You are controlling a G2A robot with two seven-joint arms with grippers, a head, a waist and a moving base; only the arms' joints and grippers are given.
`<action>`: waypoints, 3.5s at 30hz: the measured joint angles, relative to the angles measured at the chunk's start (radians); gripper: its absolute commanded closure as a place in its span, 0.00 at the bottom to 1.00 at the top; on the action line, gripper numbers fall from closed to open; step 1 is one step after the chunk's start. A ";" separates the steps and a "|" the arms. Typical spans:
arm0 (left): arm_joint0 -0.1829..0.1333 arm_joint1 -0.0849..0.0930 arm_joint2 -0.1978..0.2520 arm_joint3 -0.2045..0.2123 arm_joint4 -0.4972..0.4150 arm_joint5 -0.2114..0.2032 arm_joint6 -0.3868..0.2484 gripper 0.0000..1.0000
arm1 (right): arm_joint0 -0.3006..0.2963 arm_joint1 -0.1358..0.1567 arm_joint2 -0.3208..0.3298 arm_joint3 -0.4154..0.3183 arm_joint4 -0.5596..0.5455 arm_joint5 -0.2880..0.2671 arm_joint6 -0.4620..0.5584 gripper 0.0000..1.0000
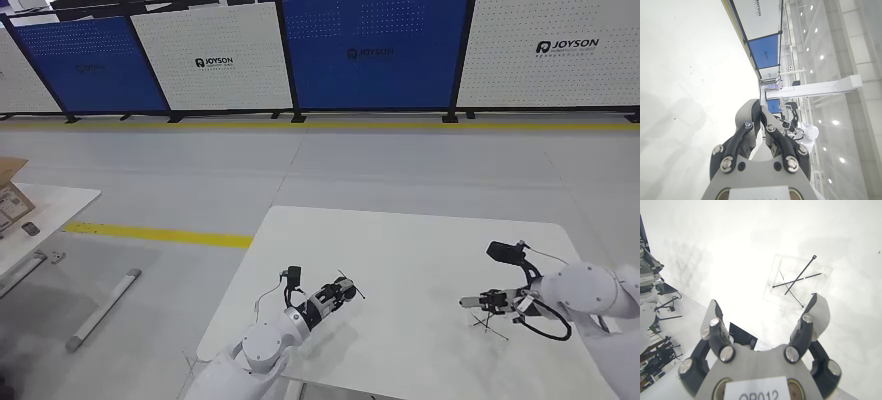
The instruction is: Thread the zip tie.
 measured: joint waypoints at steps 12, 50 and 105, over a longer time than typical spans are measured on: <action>0.000 0.000 0.000 0.000 0.000 0.000 0.000 1.00 | 0.119 -0.026 -0.119 0.155 0.021 0.046 0.000 0.48; 0.000 0.000 0.000 0.000 0.000 0.000 0.000 1.00 | 0.274 -0.083 -0.317 0.413 0.045 0.108 0.000 0.72; 0.000 0.000 0.000 0.000 0.000 0.000 0.000 1.00 | -0.026 -0.032 0.001 0.041 -0.099 0.108 -0.145 1.00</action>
